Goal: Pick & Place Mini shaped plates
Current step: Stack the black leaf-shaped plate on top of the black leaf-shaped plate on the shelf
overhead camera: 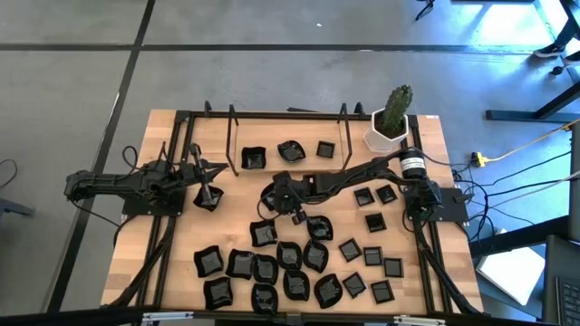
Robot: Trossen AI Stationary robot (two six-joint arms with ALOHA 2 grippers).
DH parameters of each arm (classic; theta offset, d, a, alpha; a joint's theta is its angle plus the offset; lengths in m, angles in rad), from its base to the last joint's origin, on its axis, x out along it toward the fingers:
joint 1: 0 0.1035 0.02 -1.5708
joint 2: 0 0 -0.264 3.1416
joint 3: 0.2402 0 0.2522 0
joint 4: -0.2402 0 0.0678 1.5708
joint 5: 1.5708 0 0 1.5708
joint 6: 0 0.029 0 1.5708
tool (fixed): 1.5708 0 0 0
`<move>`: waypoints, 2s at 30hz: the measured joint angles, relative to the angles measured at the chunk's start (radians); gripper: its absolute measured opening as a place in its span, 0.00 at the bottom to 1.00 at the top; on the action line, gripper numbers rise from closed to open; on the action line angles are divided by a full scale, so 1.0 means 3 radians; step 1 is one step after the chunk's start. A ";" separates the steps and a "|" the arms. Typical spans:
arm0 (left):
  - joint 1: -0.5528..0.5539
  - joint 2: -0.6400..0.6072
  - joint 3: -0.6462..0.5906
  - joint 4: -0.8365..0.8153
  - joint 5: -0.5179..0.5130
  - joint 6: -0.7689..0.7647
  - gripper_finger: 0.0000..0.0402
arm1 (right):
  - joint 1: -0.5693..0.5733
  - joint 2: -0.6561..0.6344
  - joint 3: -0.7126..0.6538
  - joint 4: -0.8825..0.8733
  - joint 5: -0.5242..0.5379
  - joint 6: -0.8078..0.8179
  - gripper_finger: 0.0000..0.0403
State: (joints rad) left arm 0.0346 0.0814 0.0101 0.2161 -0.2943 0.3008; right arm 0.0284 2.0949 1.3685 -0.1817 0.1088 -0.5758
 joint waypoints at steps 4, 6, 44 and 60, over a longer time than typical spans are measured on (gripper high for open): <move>0.0001 0.0000 0.0000 -0.0006 0.0000 0.0000 0.01 | 0.0001 0.0001 0.0000 -0.0037 -0.0051 0.0033 0.23; 0.0001 0.0000 0.0000 -0.0008 0.0000 0.0000 0.01 | 0.0004 0.0004 0.0000 -0.0037 -0.0048 0.0073 0.13; 0.0001 0.0000 0.0000 -0.0009 0.0000 -0.0006 0.02 | -0.0407 0.0005 0.2496 -0.3079 0.0459 0.2361 0.01; 0.0001 0.0000 0.0000 -0.0011 -0.0001 -0.0063 0.02 | -0.0863 0.0136 0.2481 -0.2982 0.0242 0.3132 0.01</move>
State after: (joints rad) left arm 0.0349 0.0814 0.0101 0.2127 -0.2947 0.2818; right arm -0.2304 2.1357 2.1128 -1.0762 0.1814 0.3639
